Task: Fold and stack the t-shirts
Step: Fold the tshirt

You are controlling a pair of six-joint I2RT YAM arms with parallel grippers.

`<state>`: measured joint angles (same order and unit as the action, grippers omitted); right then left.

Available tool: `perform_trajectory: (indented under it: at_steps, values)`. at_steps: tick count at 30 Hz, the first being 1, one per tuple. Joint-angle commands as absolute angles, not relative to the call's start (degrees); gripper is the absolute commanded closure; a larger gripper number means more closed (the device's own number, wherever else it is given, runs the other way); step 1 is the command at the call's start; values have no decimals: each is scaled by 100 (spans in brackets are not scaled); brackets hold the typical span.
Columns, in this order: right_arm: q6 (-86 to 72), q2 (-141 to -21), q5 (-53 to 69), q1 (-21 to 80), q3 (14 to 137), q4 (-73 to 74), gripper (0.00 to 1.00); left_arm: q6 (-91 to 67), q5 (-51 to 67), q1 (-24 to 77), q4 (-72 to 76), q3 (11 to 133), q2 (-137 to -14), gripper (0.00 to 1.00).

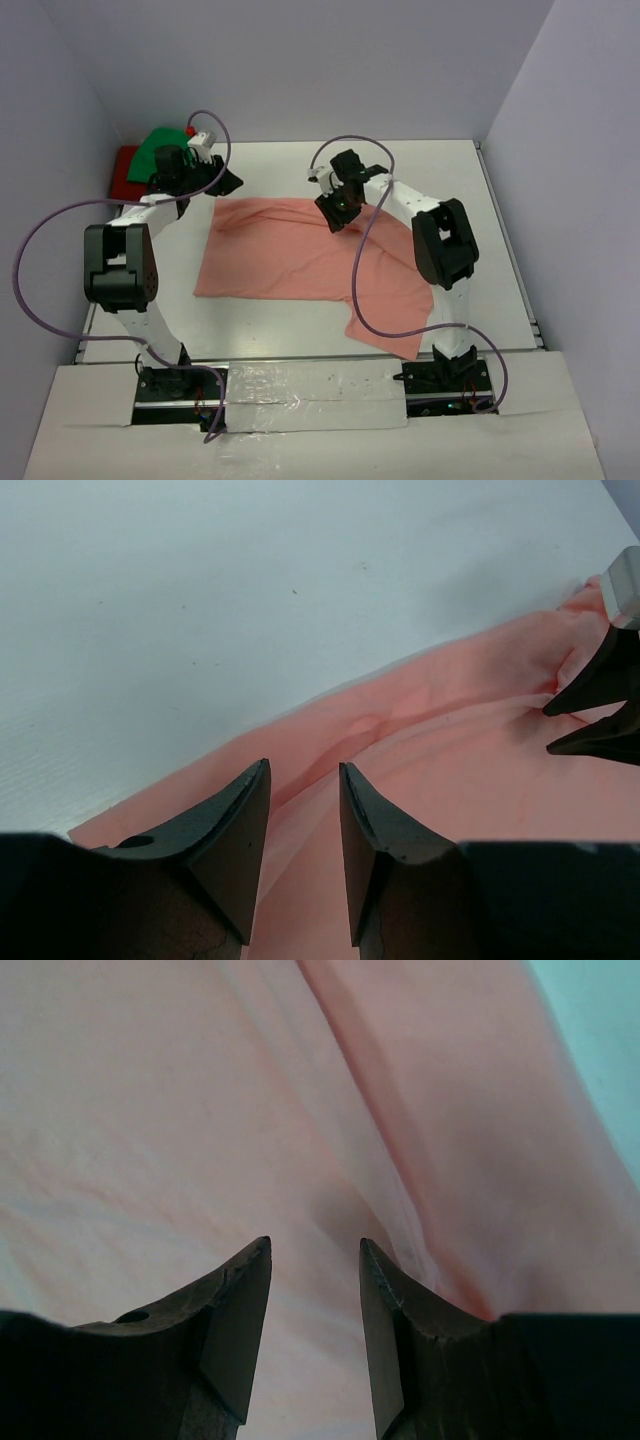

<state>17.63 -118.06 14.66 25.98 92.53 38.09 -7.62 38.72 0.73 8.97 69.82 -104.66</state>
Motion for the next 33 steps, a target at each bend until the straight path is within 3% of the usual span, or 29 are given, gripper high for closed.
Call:
perform_trajectory:
  at_steps: [1, 6, 11, 15, 33]
  values:
    - [1889, -11962, 1345, 2733, 9712, 3797, 52, -729, 3762, 97, 1125, 6838, -10160, 58]
    - [2091, -11971, 942, 2917, 9625, 3622, 53, -677, 3727, 97, 1169, 6610, -9932, 58]
    - [2267, -11743, -549, 3023, 9326, 2780, 52, -694, 3595, 97, 1371, 6355, -9800, 58]
    - [2399, -11786, -1080, 3032, 9351, 2566, 52, -738, 3577, 97, 1459, 6196, -9774, 59]
    - [2285, -12243, -361, 3032, 9668, 3120, 54, -677, 3665, 88, 1397, 6100, -9738, 59]
